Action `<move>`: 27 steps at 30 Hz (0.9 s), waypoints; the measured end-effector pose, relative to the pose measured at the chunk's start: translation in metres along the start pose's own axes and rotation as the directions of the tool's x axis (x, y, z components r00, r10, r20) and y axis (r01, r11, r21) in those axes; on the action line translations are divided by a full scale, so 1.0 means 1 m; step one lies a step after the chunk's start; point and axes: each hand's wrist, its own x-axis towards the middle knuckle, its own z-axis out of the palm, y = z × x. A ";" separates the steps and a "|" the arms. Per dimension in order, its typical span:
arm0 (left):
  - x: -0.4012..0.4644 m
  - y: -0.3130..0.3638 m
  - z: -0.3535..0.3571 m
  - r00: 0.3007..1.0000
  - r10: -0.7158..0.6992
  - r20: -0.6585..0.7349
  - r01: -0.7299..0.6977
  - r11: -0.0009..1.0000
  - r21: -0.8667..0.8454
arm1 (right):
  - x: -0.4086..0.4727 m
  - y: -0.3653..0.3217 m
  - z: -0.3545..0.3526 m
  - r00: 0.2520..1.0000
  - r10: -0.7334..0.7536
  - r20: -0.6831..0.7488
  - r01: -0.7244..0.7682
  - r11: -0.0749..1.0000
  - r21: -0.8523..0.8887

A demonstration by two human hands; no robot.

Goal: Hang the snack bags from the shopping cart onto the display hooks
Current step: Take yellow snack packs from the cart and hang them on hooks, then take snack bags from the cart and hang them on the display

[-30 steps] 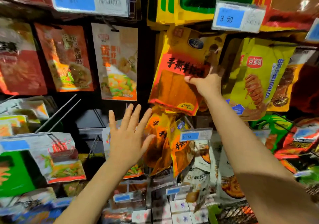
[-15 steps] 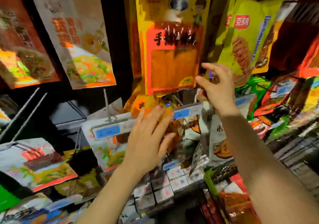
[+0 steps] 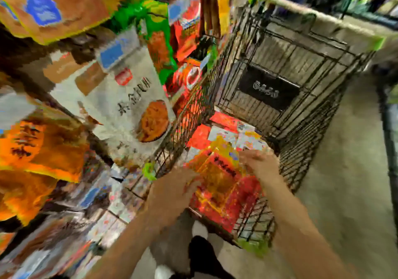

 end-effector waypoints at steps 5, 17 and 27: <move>0.028 -0.019 0.049 0.935 -0.120 0.333 0.105 0.992 0.064 | 0.040 0.078 0.002 0.965 0.253 -0.062 -0.242 0.959 0.145; 0.118 -0.080 0.148 0.634 -0.445 0.632 0.427 0.883 0.194 | 0.090 0.248 0.061 0.643 0.764 -0.054 -0.738 0.637 0.222; 0.169 -0.164 0.237 0.563 -0.545 0.621 0.480 0.828 0.291 | 0.129 0.217 0.054 0.695 0.706 -0.132 -0.705 0.706 0.068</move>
